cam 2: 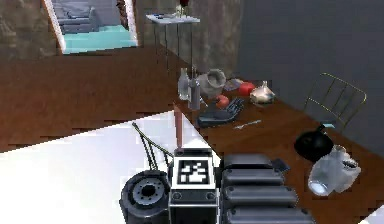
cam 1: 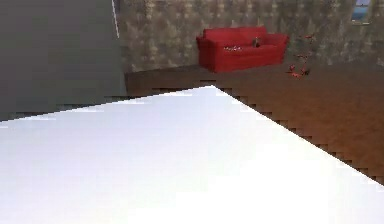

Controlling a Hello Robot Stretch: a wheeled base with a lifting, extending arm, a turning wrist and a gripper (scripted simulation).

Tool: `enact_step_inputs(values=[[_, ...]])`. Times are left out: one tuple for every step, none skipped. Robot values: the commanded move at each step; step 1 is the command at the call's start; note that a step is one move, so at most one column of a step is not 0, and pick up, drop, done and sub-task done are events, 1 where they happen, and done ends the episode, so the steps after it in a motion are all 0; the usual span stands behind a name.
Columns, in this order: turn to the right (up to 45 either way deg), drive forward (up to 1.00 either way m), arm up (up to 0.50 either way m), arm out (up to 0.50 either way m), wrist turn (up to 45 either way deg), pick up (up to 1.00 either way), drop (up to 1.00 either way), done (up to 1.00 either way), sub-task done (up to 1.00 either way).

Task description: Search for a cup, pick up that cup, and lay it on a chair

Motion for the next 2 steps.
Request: enact_step_inputs(values=[[-45.0, 0.0, 0.0, 0.0, 0.0, 0.0, 0.0, 0.0, 0.0], [-18.0, 0.0, 0.0, 0.0, 0.0, 0.0, 0.0, 0.0, 0.0]])
